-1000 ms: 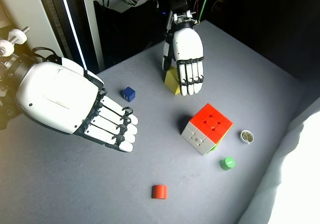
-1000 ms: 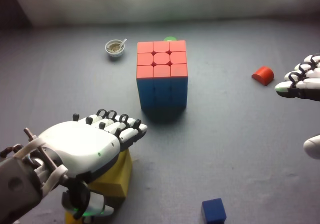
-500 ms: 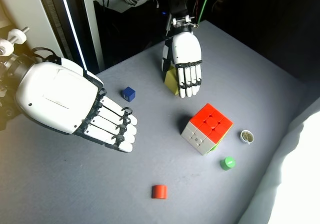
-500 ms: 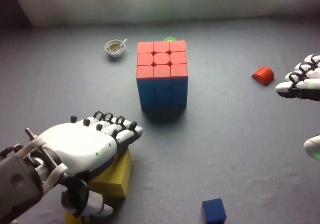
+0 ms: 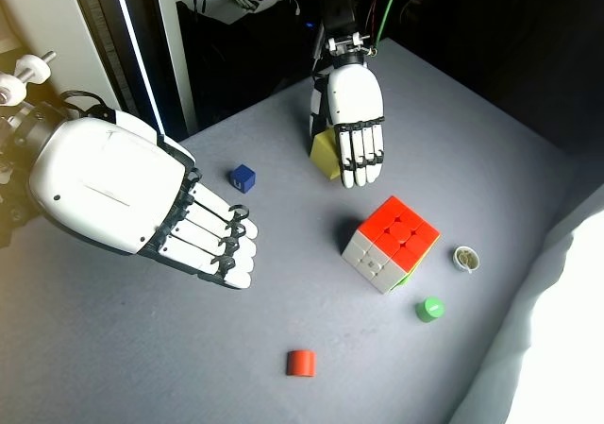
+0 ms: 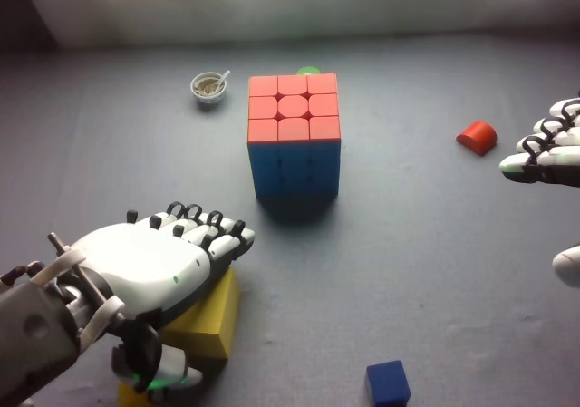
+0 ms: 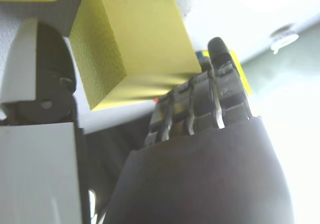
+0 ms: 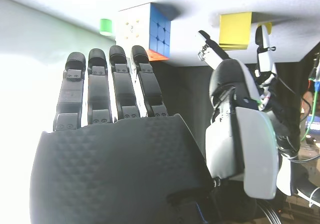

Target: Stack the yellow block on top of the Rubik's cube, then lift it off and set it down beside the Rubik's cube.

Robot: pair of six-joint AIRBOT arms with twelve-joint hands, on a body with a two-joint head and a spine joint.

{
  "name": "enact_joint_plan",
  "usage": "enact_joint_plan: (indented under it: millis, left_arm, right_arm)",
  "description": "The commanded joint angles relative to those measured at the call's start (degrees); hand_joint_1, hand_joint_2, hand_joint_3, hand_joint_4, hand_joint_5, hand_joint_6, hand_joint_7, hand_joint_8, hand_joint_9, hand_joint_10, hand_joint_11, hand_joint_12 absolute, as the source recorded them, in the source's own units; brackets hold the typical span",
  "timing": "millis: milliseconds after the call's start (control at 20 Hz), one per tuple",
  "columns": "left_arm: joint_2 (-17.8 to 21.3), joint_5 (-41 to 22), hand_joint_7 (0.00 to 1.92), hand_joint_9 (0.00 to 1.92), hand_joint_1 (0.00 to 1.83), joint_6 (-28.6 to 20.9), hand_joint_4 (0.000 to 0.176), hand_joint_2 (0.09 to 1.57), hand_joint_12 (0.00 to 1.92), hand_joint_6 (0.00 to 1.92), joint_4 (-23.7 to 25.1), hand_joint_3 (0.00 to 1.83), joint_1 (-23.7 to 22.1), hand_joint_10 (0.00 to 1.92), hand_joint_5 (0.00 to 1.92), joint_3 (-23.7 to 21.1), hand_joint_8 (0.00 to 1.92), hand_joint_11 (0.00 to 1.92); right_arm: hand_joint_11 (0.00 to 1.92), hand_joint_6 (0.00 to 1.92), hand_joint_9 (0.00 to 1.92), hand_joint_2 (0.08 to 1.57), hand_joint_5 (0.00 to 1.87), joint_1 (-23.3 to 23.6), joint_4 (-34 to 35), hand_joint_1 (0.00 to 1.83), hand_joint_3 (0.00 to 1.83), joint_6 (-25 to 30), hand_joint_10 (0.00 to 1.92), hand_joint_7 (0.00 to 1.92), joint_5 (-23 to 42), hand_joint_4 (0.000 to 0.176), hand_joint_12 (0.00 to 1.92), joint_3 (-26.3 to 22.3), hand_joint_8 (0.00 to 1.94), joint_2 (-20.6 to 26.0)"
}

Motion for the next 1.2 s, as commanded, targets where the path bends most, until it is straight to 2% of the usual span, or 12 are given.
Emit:
enact_joint_plan:
  millis: [0,200,300,350,450,500,550,600,800,900,1000,1150]
  left_arm:
    - [0.00,-3.22,0.00,0.01,1.08,0.21,0.000,1.00,0.48,0.00,1.82,0.00,-0.16,0.00,0.00,0.13,0.00,0.00]
    - [-0.10,-3.22,0.00,0.00,1.04,0.57,0.000,1.01,0.40,0.00,1.60,0.00,-0.16,0.00,0.00,0.18,0.00,0.00]
    - [-0.11,-3.22,0.00,0.04,1.02,0.57,0.000,1.02,0.51,0.00,1.49,0.00,-0.17,0.01,0.00,0.17,0.00,0.00]
    - [-0.12,-3.22,0.07,0.08,1.05,0.57,0.000,1.07,0.52,0.01,1.44,0.01,-0.23,0.01,0.04,0.16,0.01,0.00]
    - [-0.12,-3.22,0.49,0.48,1.23,0.57,0.000,1.10,0.92,0.04,1.31,0.01,-0.34,0.06,0.40,0.12,0.04,0.00]
    - [-0.12,-3.22,0.56,0.55,1.25,0.57,0.000,1.11,1.00,0.02,1.24,0.00,-0.39,0.03,0.46,0.11,0.02,0.00]
    - [-0.13,-3.22,0.93,0.82,1.35,0.57,0.000,1.14,0.98,1.01,1.16,0.00,-0.45,0.97,0.67,0.11,0.71,0.19]
    - [-0.13,-3.22,1.07,0.93,1.38,0.57,0.000,1.11,0.98,1.01,1.14,0.00,-0.49,1.04,0.82,0.11,0.83,0.31]
    - [-0.21,-3.20,1.18,1.00,1.39,0.57,0.000,1.08,1.02,1.02,1.04,0.00,-0.78,1.08,0.87,0.11,0.62,0.42]
    - [-0.24,-3.03,1.15,1.00,1.39,0.57,0.000,1.08,1.06,1.01,0.76,0.00,-1.28,1.05,0.90,0.12,0.70,0.28]
    - [-0.26,-2.67,1.16,0.98,1.39,1.40,0.000,1.07,1.03,0.96,0.02,0.00,-2.55,1.00,0.95,0.17,0.74,0.35]
    - [-0.24,-0.59,1.16,0.93,1.38,7.12,0.000,1.09,1.09,1.07,-4.98,0.00,-6.24,1.10,0.88,0.46,0.71,0.22]
  right_arm:
    - [0.01,0.01,0.05,1.21,0.11,0.58,0.18,0.00,0.00,-0.20,0.01,0.09,2.87,0.000,0.01,-0.19,0.01,0.79]
    - [0.02,0.01,0.06,1.21,0.12,0.52,0.18,0.00,0.00,-0.45,0.01,0.10,2.86,0.000,0.02,-0.19,0.01,0.79]
    - [0.01,0.00,0.05,1.21,0.11,0.50,0.18,0.00,0.00,-0.65,0.01,0.09,2.86,0.000,0.02,-0.19,0.00,0.79]
    - [0.02,0.00,0.05,1.21,0.11,0.47,0.18,0.00,0.00,-0.81,0.01,0.10,2.86,0.000,0.02,-0.19,0.00,0.79]
    - [0.01,0.00,0.05,1.21,0.11,0.43,0.18,0.00,0.00,-0.98,0.01,0.09,2.86,0.000,0.03,-0.19,0.00,0.79]
    - [0.01,0.00,0.05,1.21,0.11,0.43,0.18,0.00,0.00,-1.06,0.01,0.09,2.86,0.000,0.03,-0.19,0.00,0.79]
    - [0.02,0.00,0.06,1.21,0.11,0.41,0.18,0.00,0.00,-1.25,0.01,0.10,2.86,0.000,0.03,-0.19,0.00,0.79]
    - [0.00,0.00,0.06,1.21,0.12,0.40,0.18,0.00,0.00,-1.47,0.00,0.10,2.86,0.000,0.11,-0.19,0.00,0.79]
    - [0.01,0.01,0.04,1.21,0.10,0.38,0.18,0.00,0.00,-1.54,0.01,0.08,2.86,0.000,0.02,-0.19,0.01,0.80]
    - [0.03,0.01,0.06,1.21,0.12,0.36,0.18,0.00,0.00,-1.54,0.01,0.10,2.86,0.000,0.04,-0.20,0.01,0.80]
    - [0.00,0.00,0.06,1.21,0.12,0.38,0.18,0.00,0.00,-1.54,0.00,0.10,2.86,0.000,0.11,-0.20,0.00,0.81]
    - [0.00,0.00,0.05,1.22,0.11,0.38,0.18,0.00,0.00,-1.54,0.00,0.08,2.86,0.000,0.07,-0.20,0.00,0.83]
